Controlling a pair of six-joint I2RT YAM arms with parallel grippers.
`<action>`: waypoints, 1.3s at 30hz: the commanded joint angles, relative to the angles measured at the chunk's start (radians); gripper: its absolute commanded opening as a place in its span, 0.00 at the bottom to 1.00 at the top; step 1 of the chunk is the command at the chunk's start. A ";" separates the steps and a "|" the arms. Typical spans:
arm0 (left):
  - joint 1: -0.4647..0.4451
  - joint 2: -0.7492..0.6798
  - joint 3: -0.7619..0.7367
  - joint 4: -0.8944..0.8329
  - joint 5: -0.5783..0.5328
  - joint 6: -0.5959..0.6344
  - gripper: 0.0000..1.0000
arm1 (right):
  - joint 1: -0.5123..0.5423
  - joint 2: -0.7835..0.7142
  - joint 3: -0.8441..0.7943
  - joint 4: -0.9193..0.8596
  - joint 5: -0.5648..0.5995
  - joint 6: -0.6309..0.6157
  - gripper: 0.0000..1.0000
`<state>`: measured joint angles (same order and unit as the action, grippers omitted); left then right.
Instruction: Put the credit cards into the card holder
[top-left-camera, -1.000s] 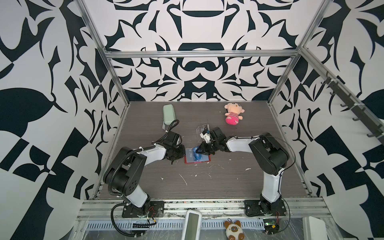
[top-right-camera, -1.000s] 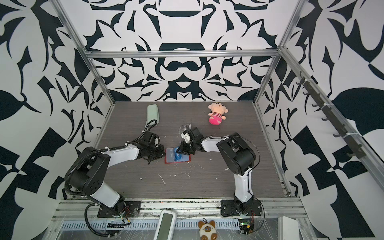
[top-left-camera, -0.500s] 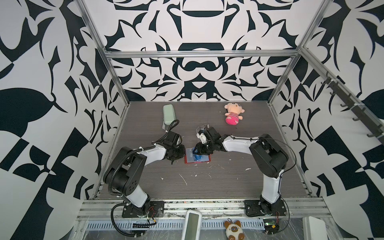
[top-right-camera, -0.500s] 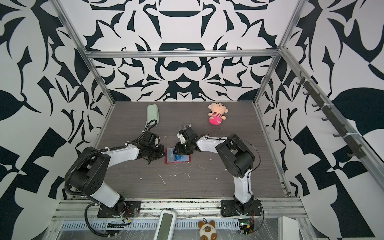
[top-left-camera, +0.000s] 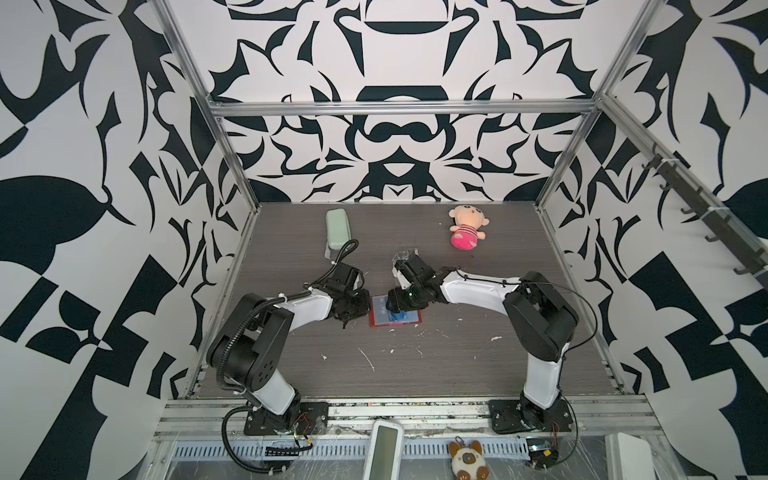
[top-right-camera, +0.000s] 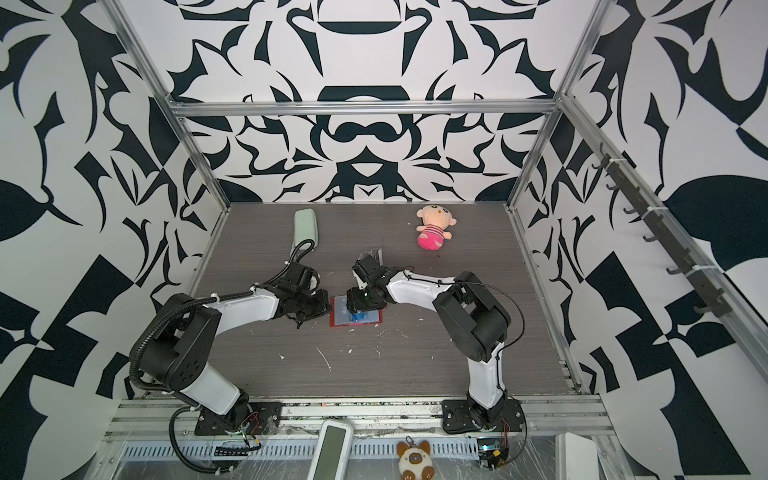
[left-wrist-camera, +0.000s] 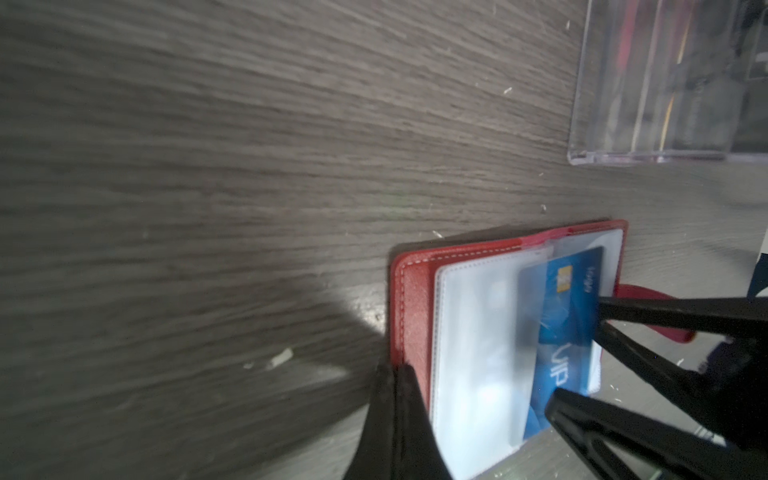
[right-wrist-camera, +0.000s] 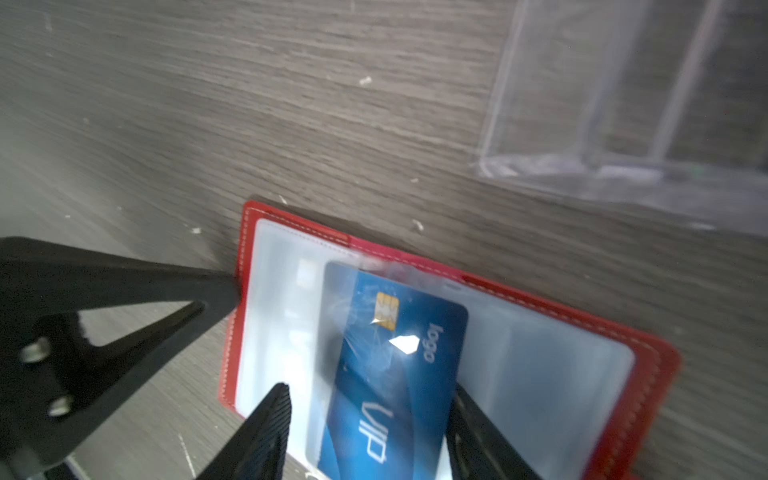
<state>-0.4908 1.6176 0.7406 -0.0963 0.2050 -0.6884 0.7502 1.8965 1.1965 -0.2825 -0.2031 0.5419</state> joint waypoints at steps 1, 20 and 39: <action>0.001 0.046 -0.043 -0.063 -0.024 -0.005 0.00 | 0.005 -0.034 0.028 -0.104 0.102 -0.022 0.64; 0.001 0.056 -0.040 -0.069 -0.021 -0.003 0.00 | 0.028 -0.092 0.040 -0.182 0.269 -0.035 0.37; 0.001 0.051 -0.036 -0.082 -0.024 0.000 0.00 | 0.037 0.013 0.103 -0.239 0.272 -0.051 0.00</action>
<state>-0.4911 1.6302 0.7406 -0.0696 0.2237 -0.6884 0.7807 1.9144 1.2598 -0.4984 0.0566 0.4969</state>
